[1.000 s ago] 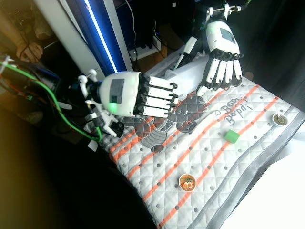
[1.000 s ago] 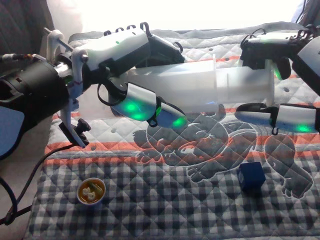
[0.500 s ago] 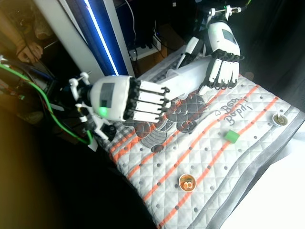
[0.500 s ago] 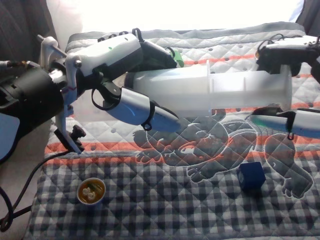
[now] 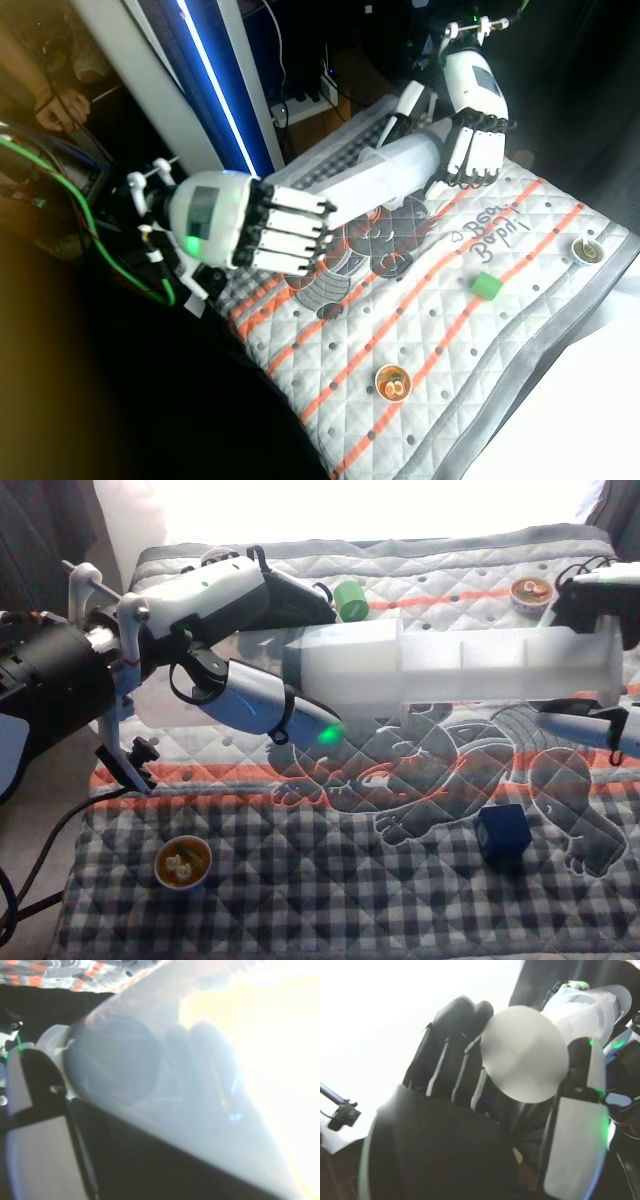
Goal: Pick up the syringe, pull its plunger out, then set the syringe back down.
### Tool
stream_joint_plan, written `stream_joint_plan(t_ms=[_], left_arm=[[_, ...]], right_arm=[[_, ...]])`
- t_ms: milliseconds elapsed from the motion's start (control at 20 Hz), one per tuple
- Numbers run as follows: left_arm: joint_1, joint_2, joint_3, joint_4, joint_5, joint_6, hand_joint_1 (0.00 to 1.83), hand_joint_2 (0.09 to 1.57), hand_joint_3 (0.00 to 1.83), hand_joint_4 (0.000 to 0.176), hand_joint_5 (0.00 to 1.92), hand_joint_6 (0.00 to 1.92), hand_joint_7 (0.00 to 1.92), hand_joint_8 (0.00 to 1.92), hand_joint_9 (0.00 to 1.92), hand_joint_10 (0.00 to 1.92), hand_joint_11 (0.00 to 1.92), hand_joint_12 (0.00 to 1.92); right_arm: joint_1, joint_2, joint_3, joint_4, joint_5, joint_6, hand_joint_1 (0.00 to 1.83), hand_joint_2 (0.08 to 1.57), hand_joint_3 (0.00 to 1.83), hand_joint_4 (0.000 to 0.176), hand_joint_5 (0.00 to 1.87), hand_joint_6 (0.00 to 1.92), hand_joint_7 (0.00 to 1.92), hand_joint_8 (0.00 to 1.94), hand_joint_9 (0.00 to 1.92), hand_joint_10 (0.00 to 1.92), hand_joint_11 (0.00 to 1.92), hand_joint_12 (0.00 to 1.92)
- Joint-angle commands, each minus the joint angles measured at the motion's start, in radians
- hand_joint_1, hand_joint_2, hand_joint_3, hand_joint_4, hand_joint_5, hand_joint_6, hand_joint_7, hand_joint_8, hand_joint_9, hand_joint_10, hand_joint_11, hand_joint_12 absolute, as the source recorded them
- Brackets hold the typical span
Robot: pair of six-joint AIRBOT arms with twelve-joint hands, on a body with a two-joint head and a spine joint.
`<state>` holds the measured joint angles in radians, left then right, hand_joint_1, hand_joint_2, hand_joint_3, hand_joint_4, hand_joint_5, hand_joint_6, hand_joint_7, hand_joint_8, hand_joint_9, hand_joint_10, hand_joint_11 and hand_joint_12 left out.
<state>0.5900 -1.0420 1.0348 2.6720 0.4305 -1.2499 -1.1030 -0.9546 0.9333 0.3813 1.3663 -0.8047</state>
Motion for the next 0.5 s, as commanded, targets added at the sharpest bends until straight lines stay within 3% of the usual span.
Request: stream_joint_plan(t_ms=[0,150,250,350,450], left_arm=[[-0.005,0.028,0.023,-0.052,0.172,-0.007,1.21,1.23,0.00,0.000,0.93,0.97,0.63,1.63,0.49,1.55,0.35,1.92],[-0.001,0.029,0.024,-0.059,0.174,-0.007,1.21,1.24,0.00,0.000,0.88,0.94,0.65,1.70,0.53,1.75,0.48,1.92],[0.000,0.029,0.025,-0.060,0.175,-0.007,1.22,1.22,0.00,0.000,0.94,0.90,0.67,1.63,0.54,1.64,0.44,1.92],[0.000,0.029,0.025,-0.061,0.175,-0.007,1.21,1.22,0.00,0.000,0.92,0.90,0.66,1.66,0.55,1.69,0.49,1.92],[-0.001,0.028,0.026,-0.061,0.175,-0.007,1.21,1.23,0.00,0.000,0.90,0.92,0.66,1.67,0.53,1.74,0.49,1.92]], right_arm=[[-0.005,0.017,0.006,0.075,0.166,-0.013,1.35,1.17,0.00,0.000,0.84,1.14,0.83,1.26,0.81,1.43,0.69,1.73],[-0.012,0.019,0.004,0.085,0.176,-0.013,1.35,1.18,0.00,0.000,0.82,1.15,0.83,1.27,0.83,1.42,0.71,1.71],[-0.012,0.019,0.004,0.085,0.176,-0.013,1.34,1.18,0.00,0.000,0.82,1.14,0.82,1.31,0.80,1.44,0.67,1.72],[-0.012,0.019,0.004,0.085,0.176,-0.013,1.34,1.18,0.00,0.000,0.84,1.13,0.83,1.27,0.80,1.43,0.65,1.74],[-0.013,0.019,0.003,0.076,0.176,-0.013,1.21,1.16,0.00,0.000,0.86,1.11,0.92,1.23,0.79,1.43,0.70,1.74]])
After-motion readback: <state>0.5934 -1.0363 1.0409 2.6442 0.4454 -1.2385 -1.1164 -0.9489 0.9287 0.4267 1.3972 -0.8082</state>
